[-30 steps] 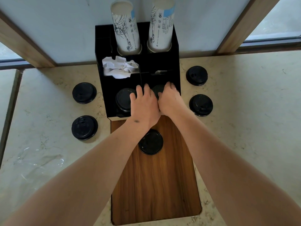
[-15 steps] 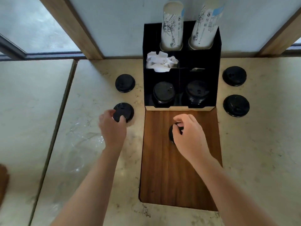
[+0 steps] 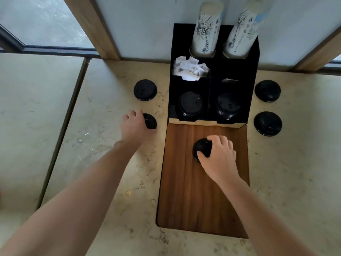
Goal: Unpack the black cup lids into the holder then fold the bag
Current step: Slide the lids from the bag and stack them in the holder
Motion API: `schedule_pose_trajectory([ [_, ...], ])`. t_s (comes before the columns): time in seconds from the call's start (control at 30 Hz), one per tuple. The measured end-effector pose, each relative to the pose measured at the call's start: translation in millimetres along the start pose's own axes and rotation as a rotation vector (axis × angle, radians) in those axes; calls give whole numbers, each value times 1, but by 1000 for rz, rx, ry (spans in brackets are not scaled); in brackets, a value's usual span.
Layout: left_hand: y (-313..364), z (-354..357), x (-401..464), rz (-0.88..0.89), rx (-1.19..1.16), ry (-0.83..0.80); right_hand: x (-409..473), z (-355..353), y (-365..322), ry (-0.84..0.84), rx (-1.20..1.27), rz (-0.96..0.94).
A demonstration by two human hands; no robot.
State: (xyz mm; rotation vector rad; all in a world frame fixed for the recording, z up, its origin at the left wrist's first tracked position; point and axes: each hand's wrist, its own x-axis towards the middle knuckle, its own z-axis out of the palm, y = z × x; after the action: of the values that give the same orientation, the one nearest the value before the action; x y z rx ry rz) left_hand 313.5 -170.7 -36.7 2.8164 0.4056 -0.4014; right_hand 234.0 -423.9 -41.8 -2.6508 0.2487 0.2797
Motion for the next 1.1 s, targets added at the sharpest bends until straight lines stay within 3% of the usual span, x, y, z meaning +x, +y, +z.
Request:
schedule_pose_trajectory([
  [0.17, 18, 3, -45, -155, -649, 8, 7, 4, 10, -153, -154, 56],
  [0.37, 30, 20, -102, -463, -1436, -376, 4, 8, 13, -106, -153, 24],
  [0.53, 24, 26, -114, -523, -1595, -386, 1, -11, 14, -224, 308, 118],
  [0.63, 20, 25, -114, -550, -1663, -400, -13, -24, 9, -272, 520, 54],
  [0.83, 37, 21, -117, -471, -1800, -496, -39, -25, -29, -395, 487, -173],
  [1.0, 68, 27, -125, -588, -2083, -576, -33, -25, -30, -287, 477, -139],
  [1.1, 85, 31, -124, -620, -2089, -597, -26, -30, -17, -240, 400, -151],
])
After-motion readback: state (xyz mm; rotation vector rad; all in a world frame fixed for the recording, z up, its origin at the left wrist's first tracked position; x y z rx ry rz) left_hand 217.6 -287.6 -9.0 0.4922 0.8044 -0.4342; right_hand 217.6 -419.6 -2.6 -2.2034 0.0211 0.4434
